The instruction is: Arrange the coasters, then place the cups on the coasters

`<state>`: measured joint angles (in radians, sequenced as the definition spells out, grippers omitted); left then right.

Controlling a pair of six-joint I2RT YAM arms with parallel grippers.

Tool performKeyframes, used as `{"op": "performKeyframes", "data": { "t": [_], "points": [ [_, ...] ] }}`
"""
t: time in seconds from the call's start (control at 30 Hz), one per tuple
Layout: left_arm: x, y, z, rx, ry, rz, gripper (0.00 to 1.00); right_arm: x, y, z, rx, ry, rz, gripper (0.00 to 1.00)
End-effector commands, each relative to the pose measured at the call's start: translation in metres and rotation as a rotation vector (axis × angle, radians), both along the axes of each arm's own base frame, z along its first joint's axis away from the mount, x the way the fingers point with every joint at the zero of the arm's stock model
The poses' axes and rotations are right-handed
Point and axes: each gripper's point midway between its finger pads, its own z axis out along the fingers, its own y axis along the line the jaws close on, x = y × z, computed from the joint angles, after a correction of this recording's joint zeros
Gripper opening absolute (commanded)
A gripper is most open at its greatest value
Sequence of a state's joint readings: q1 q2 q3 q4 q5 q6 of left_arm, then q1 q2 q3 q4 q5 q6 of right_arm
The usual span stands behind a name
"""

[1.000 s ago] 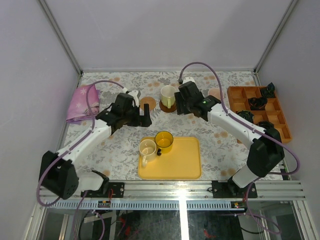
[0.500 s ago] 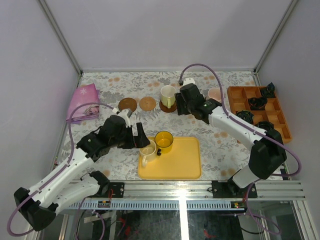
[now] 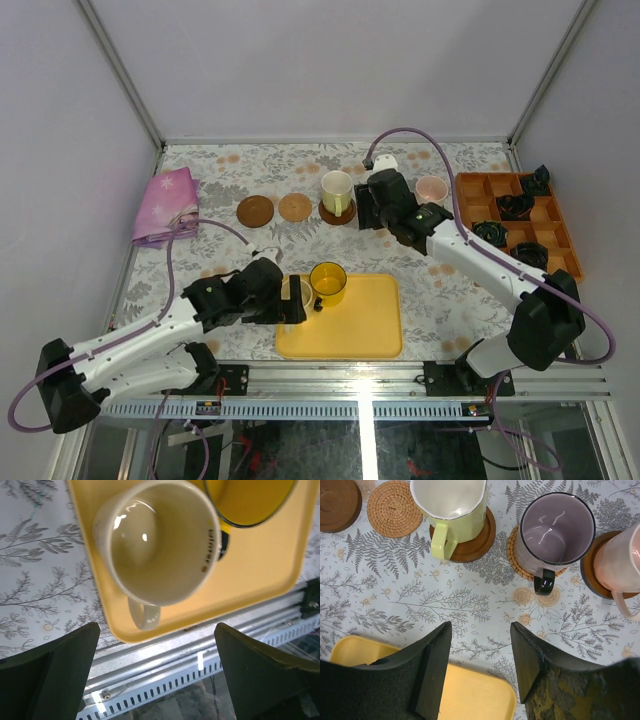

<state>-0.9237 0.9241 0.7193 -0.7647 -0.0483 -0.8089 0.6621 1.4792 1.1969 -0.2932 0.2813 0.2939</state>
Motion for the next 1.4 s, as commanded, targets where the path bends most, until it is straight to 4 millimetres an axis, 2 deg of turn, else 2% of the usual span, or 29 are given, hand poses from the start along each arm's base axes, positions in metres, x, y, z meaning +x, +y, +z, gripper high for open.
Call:
{"op": "performKeyframes", "data": {
  "t": [0.0,0.4,0.7,0.77,0.83,0.87,1.07,1.13,1.2,1.37],
  "points": [
    [0.010,0.009,-0.016,0.060,-0.024,0.072,0.97,0.007,-0.003,0.025,0.008,-0.089,-0.019,0.57],
    [0.015,0.007,-0.042,0.146,-0.029,-0.010,0.72,0.007,-0.006,0.021,-0.014,-0.084,-0.026,0.57],
    [0.012,0.010,-0.049,0.148,-0.034,-0.029,0.66,0.005,-0.005,0.010,-0.006,-0.057,-0.028,0.57],
    [0.011,0.012,-0.051,0.146,-0.035,-0.018,0.57,0.004,-0.004,0.008,-0.004,-0.052,-0.026,0.56],
    [0.012,0.012,-0.051,0.137,-0.044,-0.009,0.31,0.003,-0.005,0.006,-0.005,-0.048,-0.026,0.56],
    [0.012,0.012,-0.050,0.133,-0.048,-0.005,0.24,0.002,-0.005,0.005,-0.005,-0.045,-0.026,0.56],
    [0.010,0.013,-0.054,0.125,-0.039,0.014,0.20,0.000,-0.003,0.000,-0.001,-0.028,-0.015,0.56],
    [0.009,0.013,-0.054,0.118,-0.039,0.020,0.09,-0.001,-0.001,-0.001,0.001,-0.022,-0.009,0.55],
    [0.010,0.012,-0.050,0.106,-0.056,0.026,0.01,-0.001,-0.001,-0.002,0.003,-0.018,-0.006,0.55],
    [0.021,0.007,-0.028,0.078,-0.125,0.042,0.00,-0.001,-0.004,-0.002,-0.006,-0.028,-0.014,0.55]
  ]
}}
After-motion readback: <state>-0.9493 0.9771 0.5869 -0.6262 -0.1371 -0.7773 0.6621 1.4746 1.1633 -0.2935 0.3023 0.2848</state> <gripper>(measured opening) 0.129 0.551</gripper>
